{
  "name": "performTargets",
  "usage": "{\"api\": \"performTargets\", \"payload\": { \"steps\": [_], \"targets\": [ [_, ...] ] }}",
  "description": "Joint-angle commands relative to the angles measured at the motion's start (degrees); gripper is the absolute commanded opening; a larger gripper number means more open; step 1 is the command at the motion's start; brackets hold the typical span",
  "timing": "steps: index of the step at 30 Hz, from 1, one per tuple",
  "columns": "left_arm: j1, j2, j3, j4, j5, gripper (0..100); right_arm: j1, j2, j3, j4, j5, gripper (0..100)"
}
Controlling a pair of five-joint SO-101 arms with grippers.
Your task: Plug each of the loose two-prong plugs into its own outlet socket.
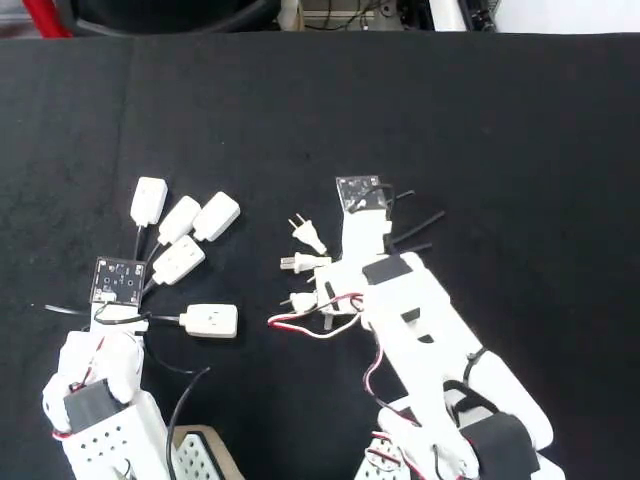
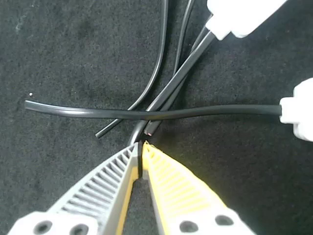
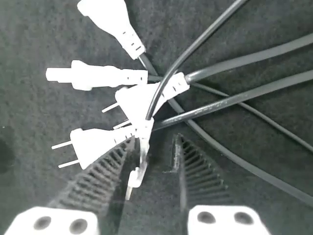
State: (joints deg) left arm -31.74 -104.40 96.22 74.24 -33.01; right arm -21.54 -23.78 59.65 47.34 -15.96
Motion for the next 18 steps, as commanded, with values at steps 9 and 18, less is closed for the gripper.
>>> {"api": "performTargets", "payload": {
  "steps": [9,18],
  "targets": [
    [0.40,0.00,1.19,0.70,0.00,3,-0.70,0.22,-7.52,5.27,-0.62,11.6],
    [0.13,0.00,1.19,0.70,0.00,3,-4.57,0.48,-9.54,8.62,-6.15,11.6]
  ]
}}
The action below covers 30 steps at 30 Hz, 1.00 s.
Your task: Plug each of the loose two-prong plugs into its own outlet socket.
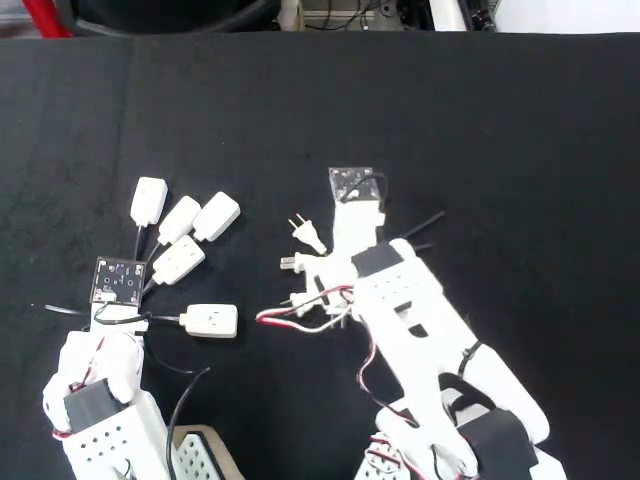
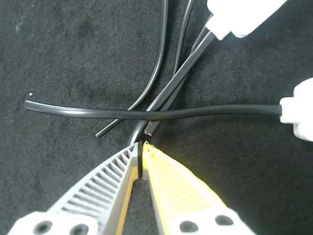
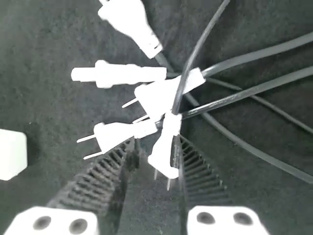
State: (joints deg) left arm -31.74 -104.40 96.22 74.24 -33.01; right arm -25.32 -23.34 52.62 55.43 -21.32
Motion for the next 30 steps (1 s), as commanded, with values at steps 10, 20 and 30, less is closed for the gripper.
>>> {"api": "performTargets", "payload": {
  "steps": [10,20,30],
  "targets": [
    [0.40,0.00,1.19,0.70,0.00,3,2.64,-0.40,0.75,0.97,-1.23,21.5],
    [0.40,0.00,1.19,0.70,0.00,3,0.62,0.04,4.00,-3.08,-1.32,21.5],
    [0.40,0.00,1.19,0.70,0.00,3,-0.79,0.04,6.64,-7.56,-1.23,21.5]
  ]
}}
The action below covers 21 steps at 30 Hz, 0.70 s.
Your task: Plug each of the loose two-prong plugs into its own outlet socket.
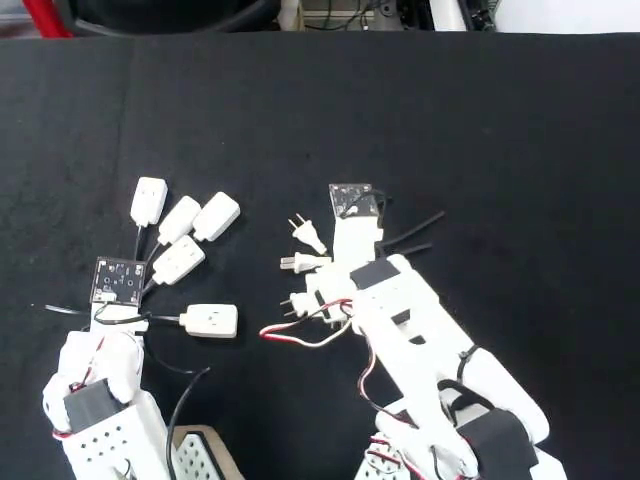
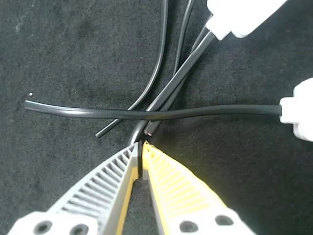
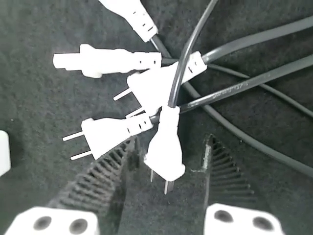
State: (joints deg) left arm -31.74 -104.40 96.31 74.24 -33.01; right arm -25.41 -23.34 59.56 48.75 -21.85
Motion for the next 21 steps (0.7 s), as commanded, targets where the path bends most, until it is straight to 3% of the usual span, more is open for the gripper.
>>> {"api": "performTargets", "payload": {
  "steps": [1,9,15,21],
  "targets": [
    [0.40,0.00,1.10,0.70,0.00,3,-0.70,0.04,-0.31,-0.88,-0.62,21.5],
    [0.40,0.00,1.10,0.70,0.00,3,-0.70,0.04,-0.31,-0.88,-0.18,20.7],
    [0.40,0.00,1.10,0.70,0.00,3,-0.70,0.04,-0.31,-0.88,2.81,5.4],
    [0.40,0.00,1.10,0.70,0.00,3,-0.70,0.13,-0.22,-0.70,3.08,3.9]
  ]
}}
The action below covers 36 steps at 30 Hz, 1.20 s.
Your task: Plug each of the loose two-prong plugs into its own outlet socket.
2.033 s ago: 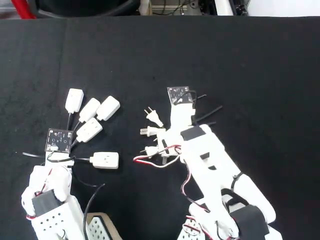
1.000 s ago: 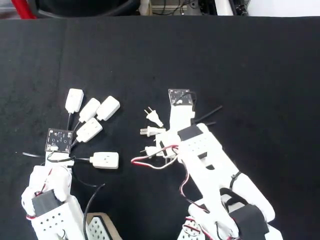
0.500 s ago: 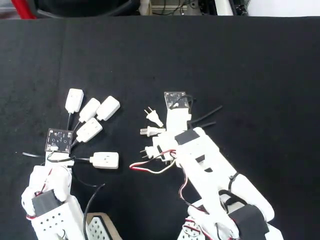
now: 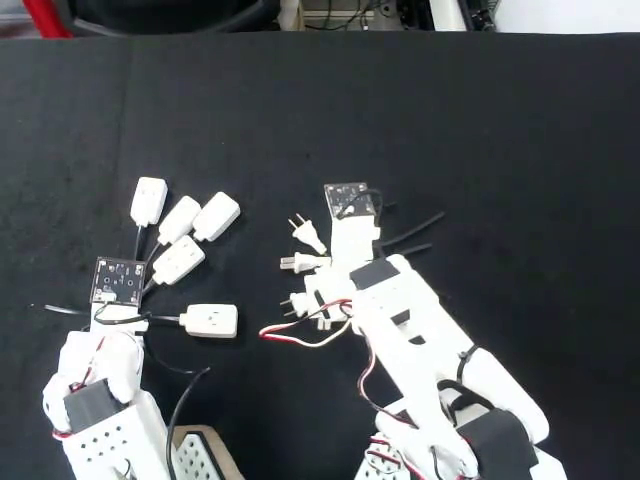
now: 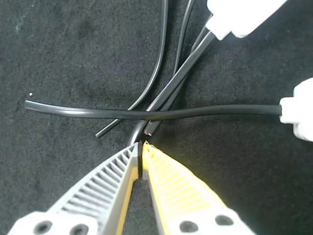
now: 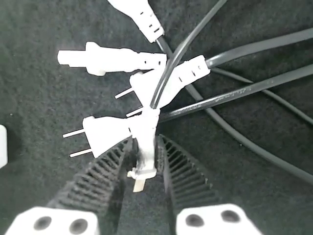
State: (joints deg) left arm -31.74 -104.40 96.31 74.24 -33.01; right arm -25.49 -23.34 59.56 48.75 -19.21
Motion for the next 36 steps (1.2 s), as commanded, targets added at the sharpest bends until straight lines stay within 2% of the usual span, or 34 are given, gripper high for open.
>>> {"api": "performTargets", "payload": {
  "steps": [1,10,13,18,25,29,36],
  "targets": [
    [0.40,0.00,1.10,0.70,0.00,3,-0.62,0.13,-0.22,-0.70,0.44,3.9],
    [0.40,0.00,1.10,0.70,0.09,3,-1.32,0.13,-0.40,-0.88,-0.26,4.0],
    [0.40,0.00,1.10,0.70,0.09,3,-1.93,0.13,-0.66,-0.88,-3.34,4.0],
    [0.40,0.00,1.10,0.70,0.09,3,-1.93,0.84,-0.40,-0.88,-3.78,4.0],
    [0.40,0.00,1.10,0.70,0.09,3,-3.96,13.85,-7.43,-0.09,-4.22,3.9],
    [0.40,0.00,1.10,0.70,0.18,3,-5.71,20.35,-14.29,5.63,-4.22,3.7],
    [0.40,0.00,1.10,0.70,0.18,3,-5.36,22.73,-16.04,7.21,-3.60,1.2]
  ]
}}
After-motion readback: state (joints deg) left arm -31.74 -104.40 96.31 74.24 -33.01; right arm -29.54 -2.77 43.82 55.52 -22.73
